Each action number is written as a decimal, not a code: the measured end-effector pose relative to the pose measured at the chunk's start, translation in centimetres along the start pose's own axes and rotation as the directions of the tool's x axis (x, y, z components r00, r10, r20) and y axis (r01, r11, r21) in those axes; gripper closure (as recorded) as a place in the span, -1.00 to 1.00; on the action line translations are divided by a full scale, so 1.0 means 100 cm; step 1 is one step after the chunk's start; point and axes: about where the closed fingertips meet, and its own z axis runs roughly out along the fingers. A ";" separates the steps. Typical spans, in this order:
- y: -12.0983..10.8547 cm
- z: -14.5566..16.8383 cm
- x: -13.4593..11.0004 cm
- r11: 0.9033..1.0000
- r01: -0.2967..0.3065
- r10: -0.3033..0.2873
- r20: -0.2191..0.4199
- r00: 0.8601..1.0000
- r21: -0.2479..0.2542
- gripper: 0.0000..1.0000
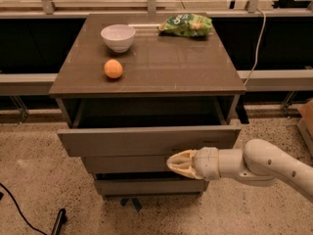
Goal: Close top drawer
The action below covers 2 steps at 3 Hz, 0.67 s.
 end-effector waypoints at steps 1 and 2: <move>-0.036 0.023 -0.019 0.999 -0.022 0.022 -0.014 1.000 0.030 1.00; -0.075 0.059 -0.047 0.999 -0.027 0.029 -0.050 0.998 0.045 1.00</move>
Offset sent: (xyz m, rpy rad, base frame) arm 0.1442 0.1123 0.0585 -0.0958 0.0225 -0.0718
